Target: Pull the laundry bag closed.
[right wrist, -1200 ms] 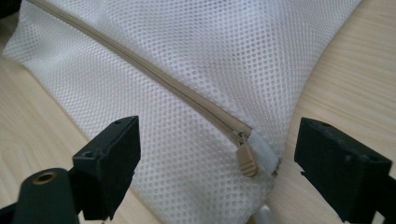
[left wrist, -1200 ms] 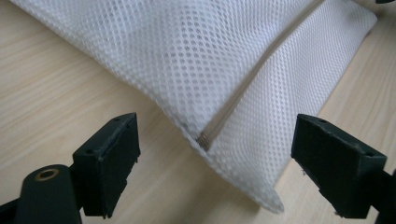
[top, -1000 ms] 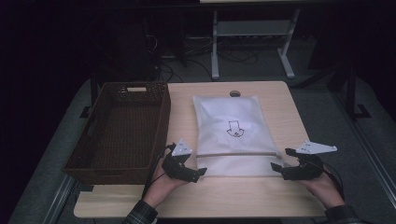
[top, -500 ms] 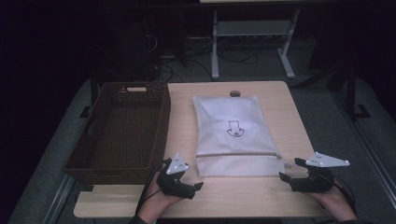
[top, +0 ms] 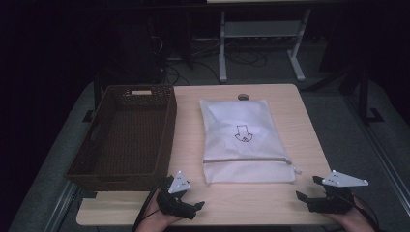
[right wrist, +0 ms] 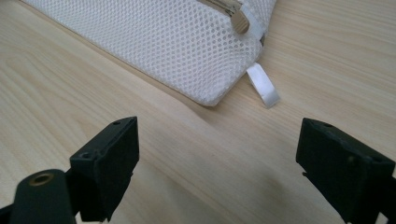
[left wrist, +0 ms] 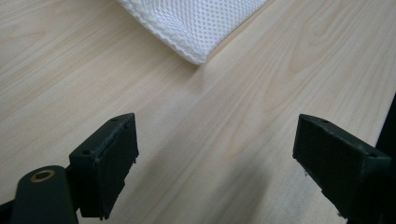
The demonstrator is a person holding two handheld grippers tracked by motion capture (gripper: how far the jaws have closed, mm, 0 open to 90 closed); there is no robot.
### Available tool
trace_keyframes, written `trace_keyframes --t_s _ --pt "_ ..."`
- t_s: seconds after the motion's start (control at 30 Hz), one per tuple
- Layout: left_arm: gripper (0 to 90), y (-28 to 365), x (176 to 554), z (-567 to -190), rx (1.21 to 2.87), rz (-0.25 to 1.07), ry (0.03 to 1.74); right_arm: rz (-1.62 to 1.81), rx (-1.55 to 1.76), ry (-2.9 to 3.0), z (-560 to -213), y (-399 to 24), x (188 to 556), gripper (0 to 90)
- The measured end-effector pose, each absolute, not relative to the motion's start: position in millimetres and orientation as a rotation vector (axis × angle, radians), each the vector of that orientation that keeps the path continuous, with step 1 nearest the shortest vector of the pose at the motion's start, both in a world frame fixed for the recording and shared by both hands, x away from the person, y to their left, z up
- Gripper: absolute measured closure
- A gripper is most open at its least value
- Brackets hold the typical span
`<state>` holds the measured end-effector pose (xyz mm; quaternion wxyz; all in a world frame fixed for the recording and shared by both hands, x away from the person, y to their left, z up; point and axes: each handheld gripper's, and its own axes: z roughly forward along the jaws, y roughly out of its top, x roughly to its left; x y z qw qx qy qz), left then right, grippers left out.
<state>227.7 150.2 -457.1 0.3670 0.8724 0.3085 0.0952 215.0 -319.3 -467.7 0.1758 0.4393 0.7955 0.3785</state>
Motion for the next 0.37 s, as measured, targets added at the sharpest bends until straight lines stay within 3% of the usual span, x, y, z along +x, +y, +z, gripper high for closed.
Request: trace_keyframes --t_s 0.37 --pt "13.7 151.5 229.8 -456.0 2.245 0.249 0.79 1.061 1.218 2.265 -468.3 -318.9 214.9 12.6"
